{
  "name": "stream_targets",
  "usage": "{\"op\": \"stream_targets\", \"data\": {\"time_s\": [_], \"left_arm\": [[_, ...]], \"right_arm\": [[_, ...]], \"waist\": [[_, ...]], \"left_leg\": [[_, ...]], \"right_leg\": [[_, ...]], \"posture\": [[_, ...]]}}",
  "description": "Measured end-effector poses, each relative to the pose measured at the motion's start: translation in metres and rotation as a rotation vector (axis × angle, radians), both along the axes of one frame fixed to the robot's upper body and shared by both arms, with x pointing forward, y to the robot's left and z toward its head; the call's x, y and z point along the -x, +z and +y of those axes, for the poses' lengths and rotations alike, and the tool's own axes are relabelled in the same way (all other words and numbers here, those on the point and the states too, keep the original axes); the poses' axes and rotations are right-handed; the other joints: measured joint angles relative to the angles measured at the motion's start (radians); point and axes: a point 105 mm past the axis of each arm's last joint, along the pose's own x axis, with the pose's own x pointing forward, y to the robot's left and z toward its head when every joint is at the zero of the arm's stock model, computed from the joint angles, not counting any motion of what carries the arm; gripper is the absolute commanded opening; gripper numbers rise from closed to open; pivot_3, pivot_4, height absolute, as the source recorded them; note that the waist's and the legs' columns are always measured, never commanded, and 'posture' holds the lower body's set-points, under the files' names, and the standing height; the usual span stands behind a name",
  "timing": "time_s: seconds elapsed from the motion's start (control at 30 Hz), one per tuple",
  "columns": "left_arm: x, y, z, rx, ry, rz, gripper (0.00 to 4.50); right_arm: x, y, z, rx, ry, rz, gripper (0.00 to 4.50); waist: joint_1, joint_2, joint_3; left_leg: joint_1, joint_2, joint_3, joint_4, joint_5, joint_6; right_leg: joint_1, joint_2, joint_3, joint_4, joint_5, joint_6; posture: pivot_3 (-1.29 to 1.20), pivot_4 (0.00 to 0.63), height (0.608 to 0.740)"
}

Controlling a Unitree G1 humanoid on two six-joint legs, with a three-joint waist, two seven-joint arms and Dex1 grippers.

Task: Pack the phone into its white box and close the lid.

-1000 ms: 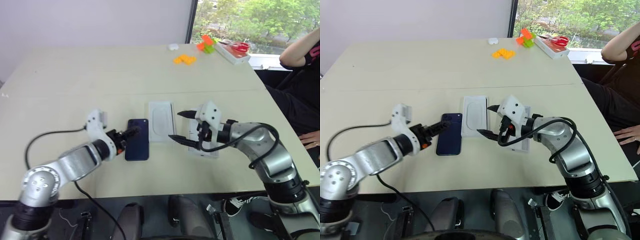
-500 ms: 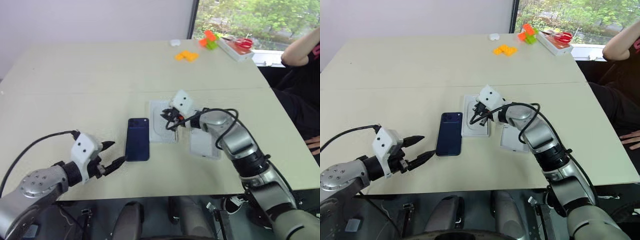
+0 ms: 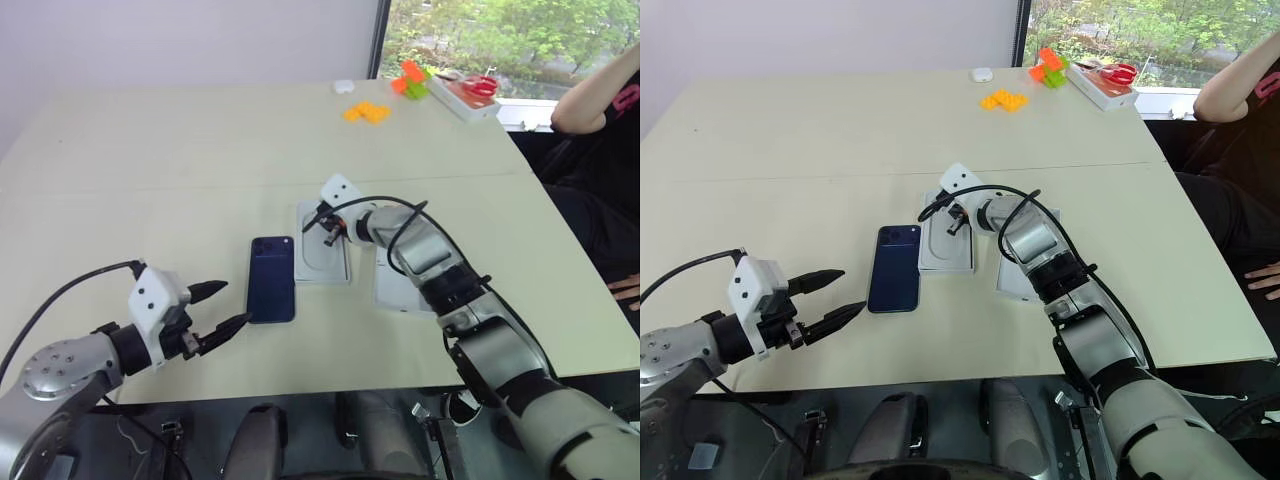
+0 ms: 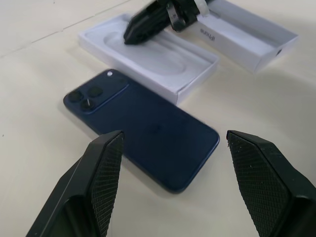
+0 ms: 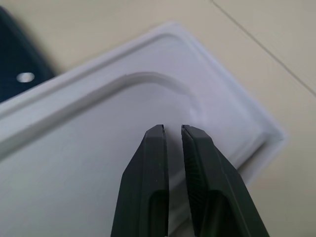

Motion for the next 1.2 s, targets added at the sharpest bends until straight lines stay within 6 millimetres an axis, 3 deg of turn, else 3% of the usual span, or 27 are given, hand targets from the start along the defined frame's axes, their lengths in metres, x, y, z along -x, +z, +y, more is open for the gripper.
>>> {"op": "stream_targets", "data": {"time_s": [0.13,0.2,0.83,1.1,1.2], "left_arm": [[0.0,-0.003,-0.001,0.024,0.013,0.01,3.52],[0.0,-0.004,-0.001,0.024,0.018,0.014,3.52],[-0.006,-0.002,-0.004,0.057,0.035,0.018,3.52],[-0.009,-0.006,0.022,0.065,0.146,0.03,3.52],[-0.007,-0.009,0.024,0.069,0.151,0.048,3.52]], "right_arm": [[0.0,-0.001,-0.001,0.002,-0.005,0.006,0.59],[0.0,0.0,-0.001,-0.003,-0.001,0.009,0.03],[-0.004,-0.001,0.0,-0.075,-0.041,0.082,0.01],[0.045,0.018,0.0,-0.051,0.238,0.019,0.01],[0.067,0.006,0.005,-0.013,0.307,0.061,0.01]], "waist": [[-0.005,0.0,0.0],[-0.006,0.0,0.0],[-0.007,0.0,0.0],[-0.01,0.0,0.0],[-0.009,0.0,0.0]], "left_leg": [[0.0,0.001,0.0,0.001,0.0,0.0],[0.0,0.001,0.0,0.001,0.0,0.0],[0.001,0.001,-0.001,0.002,0.0,0.0],[0.001,0.001,0.0,0.002,0.0,0.001],[0.003,0.001,-0.001,0.002,0.0,0.001]], "right_leg": [[0.001,0.0,0.0,0.0,0.0,0.0],[0.001,0.0,0.0,0.001,0.0,0.001],[0.002,0.0,-0.001,0.002,0.002,0.0],[0.0,0.001,-0.001,0.002,0.002,0.001],[0.001,0.001,-0.001,0.003,0.001,0.0]], "posture": [[0.0,0.15,0.73],[0.0,0.15,0.73],[0.0,0.15,0.73],[0.0,0.15,0.73],[0.0,0.15,0.73]]}}
